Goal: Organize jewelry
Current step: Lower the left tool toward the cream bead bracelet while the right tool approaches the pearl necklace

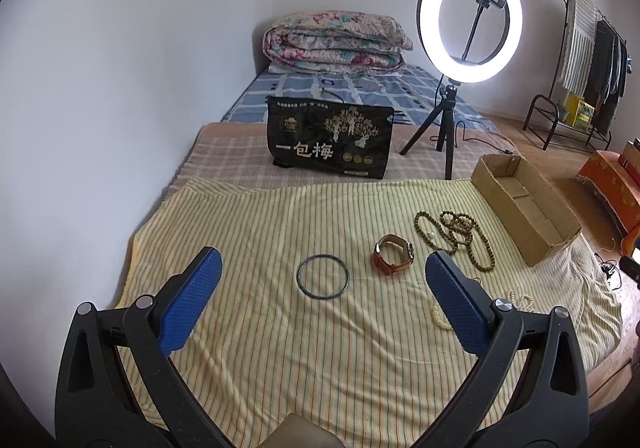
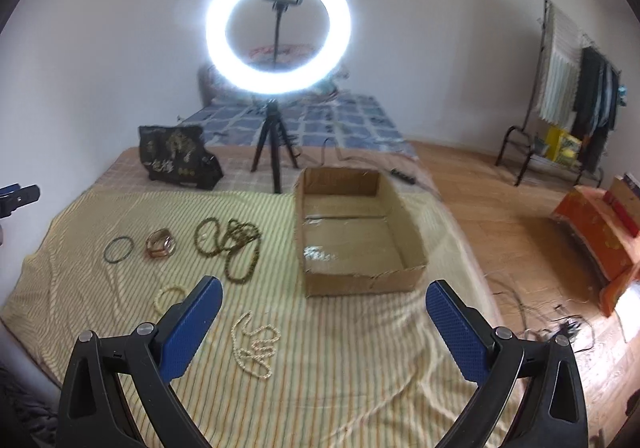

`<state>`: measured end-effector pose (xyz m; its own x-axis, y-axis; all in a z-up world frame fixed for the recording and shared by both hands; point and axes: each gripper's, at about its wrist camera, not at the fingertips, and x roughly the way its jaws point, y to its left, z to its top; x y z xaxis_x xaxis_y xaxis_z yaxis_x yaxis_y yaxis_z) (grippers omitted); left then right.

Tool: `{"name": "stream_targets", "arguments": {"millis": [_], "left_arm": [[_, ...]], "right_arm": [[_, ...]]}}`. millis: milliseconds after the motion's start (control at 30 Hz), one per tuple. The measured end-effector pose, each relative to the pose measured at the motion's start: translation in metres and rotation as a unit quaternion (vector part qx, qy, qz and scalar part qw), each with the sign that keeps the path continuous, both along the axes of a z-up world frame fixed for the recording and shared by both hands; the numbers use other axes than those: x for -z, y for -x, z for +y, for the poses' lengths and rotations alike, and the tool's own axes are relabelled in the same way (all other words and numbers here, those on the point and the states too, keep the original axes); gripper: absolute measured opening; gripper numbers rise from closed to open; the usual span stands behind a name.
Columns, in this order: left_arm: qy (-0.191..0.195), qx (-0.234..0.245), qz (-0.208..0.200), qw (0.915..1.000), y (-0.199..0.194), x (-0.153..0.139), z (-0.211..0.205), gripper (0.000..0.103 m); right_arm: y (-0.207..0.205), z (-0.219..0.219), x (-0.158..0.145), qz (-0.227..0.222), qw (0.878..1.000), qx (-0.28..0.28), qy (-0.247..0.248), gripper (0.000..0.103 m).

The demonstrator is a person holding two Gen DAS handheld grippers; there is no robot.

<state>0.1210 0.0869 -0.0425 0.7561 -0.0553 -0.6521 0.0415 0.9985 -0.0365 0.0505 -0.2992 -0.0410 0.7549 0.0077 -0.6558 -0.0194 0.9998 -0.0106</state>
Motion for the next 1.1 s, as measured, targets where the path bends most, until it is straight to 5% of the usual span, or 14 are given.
{"name": "stream_targets", "arguments": {"millis": [467,633,800,1100], "left_arm": [[0.033,-0.009,0.097,0.9947,-0.022,0.062,0.009,0.103],[0.041,0.032,0.128,0.9903,-0.028,0.079,-0.018,0.094],[0.061,0.062,0.171,0.9814,-0.038,0.096,-0.043,0.071],[0.087,0.082,0.206,0.9712,-0.051,0.115,-0.069,0.062]], "right_arm": [[-0.033,0.013,0.081,0.142,0.988,-0.058,-0.016,0.096],[-0.037,0.028,0.097,0.166,0.983,-0.078,-0.006,0.096],[-0.043,0.037,0.111,0.179,0.98,-0.09,0.006,0.093],[-0.054,0.037,0.128,0.199,0.976,-0.086,0.005,0.088]]}}
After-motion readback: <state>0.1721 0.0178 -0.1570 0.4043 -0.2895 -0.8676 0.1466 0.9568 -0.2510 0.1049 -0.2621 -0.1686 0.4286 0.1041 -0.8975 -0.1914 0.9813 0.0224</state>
